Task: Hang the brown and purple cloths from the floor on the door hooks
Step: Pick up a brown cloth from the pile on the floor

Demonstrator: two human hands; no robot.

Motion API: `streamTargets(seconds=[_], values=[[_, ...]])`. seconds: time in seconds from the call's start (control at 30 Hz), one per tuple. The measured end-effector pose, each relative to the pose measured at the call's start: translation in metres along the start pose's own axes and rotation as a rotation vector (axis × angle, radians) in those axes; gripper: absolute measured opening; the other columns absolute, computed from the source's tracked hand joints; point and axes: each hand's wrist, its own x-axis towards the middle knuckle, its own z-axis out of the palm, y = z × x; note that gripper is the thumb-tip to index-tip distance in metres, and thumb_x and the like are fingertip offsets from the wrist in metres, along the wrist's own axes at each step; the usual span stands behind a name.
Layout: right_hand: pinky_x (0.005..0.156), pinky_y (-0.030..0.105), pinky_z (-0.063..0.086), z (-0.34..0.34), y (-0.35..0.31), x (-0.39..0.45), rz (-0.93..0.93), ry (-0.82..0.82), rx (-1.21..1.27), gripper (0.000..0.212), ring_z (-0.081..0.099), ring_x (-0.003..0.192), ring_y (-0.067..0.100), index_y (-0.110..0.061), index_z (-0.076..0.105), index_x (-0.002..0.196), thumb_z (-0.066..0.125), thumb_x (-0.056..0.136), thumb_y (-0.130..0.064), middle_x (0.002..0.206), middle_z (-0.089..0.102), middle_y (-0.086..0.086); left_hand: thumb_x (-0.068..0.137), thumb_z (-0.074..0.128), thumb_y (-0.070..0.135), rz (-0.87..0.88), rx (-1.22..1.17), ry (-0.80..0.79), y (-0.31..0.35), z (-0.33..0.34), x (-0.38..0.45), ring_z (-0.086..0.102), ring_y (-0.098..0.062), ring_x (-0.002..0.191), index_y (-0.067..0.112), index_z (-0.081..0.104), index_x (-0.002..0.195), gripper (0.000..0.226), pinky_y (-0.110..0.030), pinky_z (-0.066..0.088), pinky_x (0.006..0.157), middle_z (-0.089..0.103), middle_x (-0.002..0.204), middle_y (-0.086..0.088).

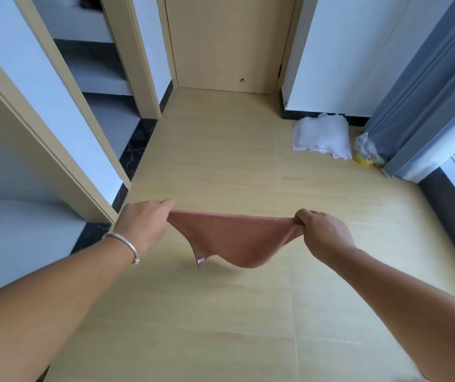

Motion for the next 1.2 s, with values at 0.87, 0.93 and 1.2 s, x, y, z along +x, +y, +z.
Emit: streamTargets(seconds=[0.87, 0.93, 1.2], values=[[0.084, 0.03, 0.042, 0.526, -0.02, -0.265, -0.264, -0.71, -0.046, 0.023, 0.055, 0.107, 0.02, -0.021, 0.063, 0.105, 0.044, 0.098, -0.03, 0.105, 0.065, -0.002, 0.087, 0.038, 0.003, 0.095, -0.184, -0.832, 0.107, 0.522, -0.304, 0.044, -0.016, 0.126, 0.025, 0.057, 0.126, 0.048, -0.035, 0.047, 0.094, 0.052, 0.132, 0.008], [0.078, 0.03, 0.042, 0.539, -0.021, -0.285, -0.28, -0.846, -0.101, 0.024, 0.057, 0.105, 0.022, -0.022, 0.062, 0.108, 0.041, 0.1, -0.031, 0.108, 0.065, 0.0, 0.084, 0.04, 0.004, 0.174, -0.2, -0.907, 0.113, 0.538, -0.329, 0.047, -0.014, 0.121, 0.027, 0.06, 0.12, 0.046, -0.032, 0.047, 0.092, 0.055, 0.124, 0.01], [0.068, 0.027, 0.036, 0.529, -0.015, -0.282, -0.274, -1.13, -0.088, 0.03, 0.059, 0.093, 0.024, -0.019, 0.059, 0.11, 0.043, 0.098, -0.042, 0.111, 0.063, 0.004, 0.094, 0.044, 0.019, 0.098, -0.454, -0.968, 0.115, 0.534, -0.337, 0.054, -0.011, 0.095, 0.03, 0.063, 0.094, 0.021, -0.028, 0.043, 0.079, 0.058, 0.096, 0.012]])
